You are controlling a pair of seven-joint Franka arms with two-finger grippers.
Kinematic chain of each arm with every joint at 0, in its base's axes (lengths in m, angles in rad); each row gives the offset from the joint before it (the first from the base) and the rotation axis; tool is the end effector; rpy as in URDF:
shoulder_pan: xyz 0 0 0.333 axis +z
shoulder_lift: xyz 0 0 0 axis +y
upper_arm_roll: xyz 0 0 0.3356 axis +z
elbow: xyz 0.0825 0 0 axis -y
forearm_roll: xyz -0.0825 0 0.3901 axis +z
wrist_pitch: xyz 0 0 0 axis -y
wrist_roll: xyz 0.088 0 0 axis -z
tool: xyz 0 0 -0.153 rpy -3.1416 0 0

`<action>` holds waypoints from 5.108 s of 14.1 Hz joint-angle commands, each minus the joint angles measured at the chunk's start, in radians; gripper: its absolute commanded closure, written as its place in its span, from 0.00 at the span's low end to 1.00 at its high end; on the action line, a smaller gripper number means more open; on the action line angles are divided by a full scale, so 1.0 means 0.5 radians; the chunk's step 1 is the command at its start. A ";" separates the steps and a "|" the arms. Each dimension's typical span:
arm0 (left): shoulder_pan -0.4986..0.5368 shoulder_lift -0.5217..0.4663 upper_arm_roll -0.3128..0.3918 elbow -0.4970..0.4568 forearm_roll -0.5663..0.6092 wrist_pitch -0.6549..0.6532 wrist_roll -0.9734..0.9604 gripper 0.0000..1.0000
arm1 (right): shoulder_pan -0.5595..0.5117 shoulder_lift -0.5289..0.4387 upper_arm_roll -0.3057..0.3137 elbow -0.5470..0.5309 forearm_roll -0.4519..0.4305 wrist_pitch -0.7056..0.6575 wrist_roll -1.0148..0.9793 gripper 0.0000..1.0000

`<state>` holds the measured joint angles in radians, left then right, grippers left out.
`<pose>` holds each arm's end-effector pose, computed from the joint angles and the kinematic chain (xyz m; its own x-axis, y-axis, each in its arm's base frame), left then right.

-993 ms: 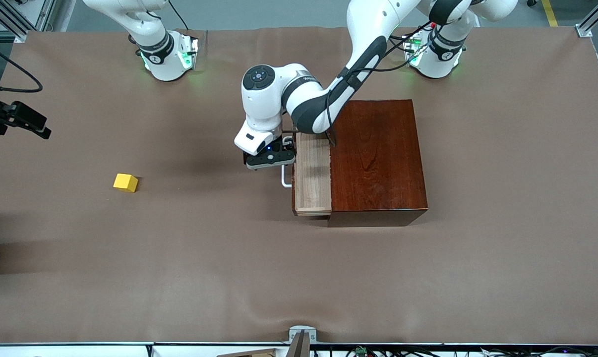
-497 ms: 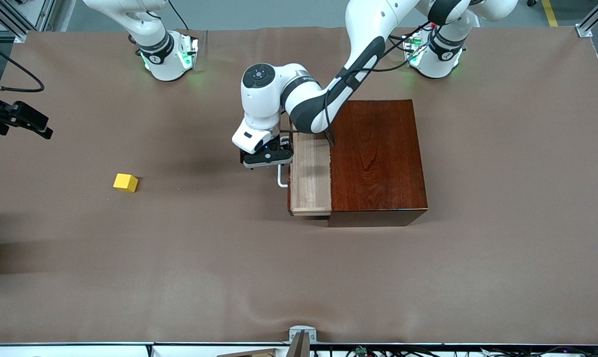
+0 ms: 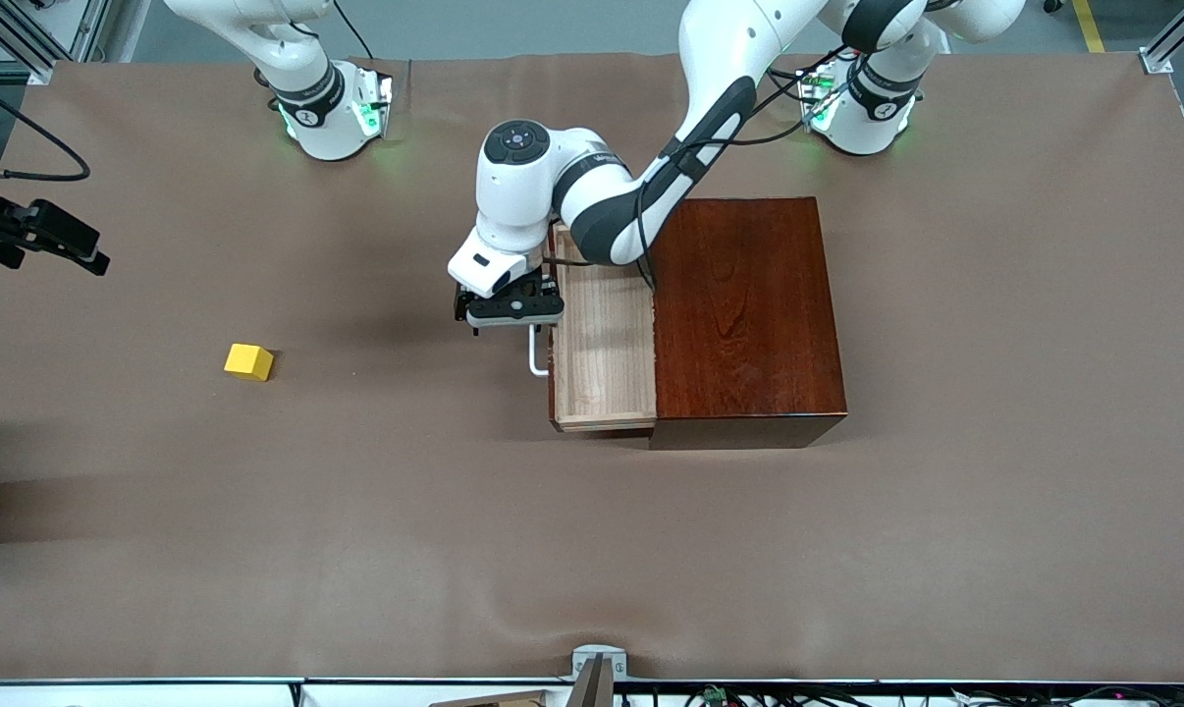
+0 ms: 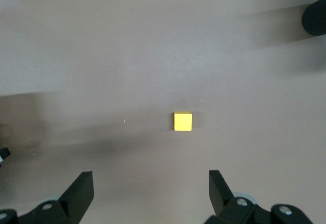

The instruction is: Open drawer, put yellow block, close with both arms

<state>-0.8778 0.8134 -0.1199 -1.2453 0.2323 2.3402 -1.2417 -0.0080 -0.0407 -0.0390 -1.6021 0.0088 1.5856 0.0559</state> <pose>0.4703 -0.6616 0.2744 0.9636 0.1752 0.2018 0.1287 -0.9659 0.2245 0.5492 -0.0249 0.6070 0.9944 -0.1028 0.0235 -0.1026 -0.9947 -0.0117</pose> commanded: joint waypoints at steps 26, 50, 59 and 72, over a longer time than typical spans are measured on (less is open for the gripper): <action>1.059 -0.865 -0.006 -0.110 -0.351 -0.950 0.449 0.00 | -0.248 0.023 -0.020 -0.020 0.001 0.016 -0.124 0.00; 1.749 -1.719 -0.003 -0.961 -0.412 -1.311 2.252 0.00 | -0.242 0.673 -0.008 -1.597 -0.011 2.326 -0.179 0.00; 1.731 -1.615 -0.003 -0.710 -0.422 -1.533 2.382 0.00 | -0.242 0.726 -0.005 -1.576 -0.002 2.256 -0.145 0.90; 1.731 -1.599 -0.015 -0.657 -0.425 -1.505 2.370 0.00 | -0.077 0.179 0.004 -0.156 0.019 0.158 -0.033 0.96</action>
<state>-0.0147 0.0055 -0.1255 -1.6011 0.0423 1.6016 -0.0595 -0.0887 0.0038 -0.0360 -1.7938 0.0111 1.7362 -0.0113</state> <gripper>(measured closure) 0.000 0.445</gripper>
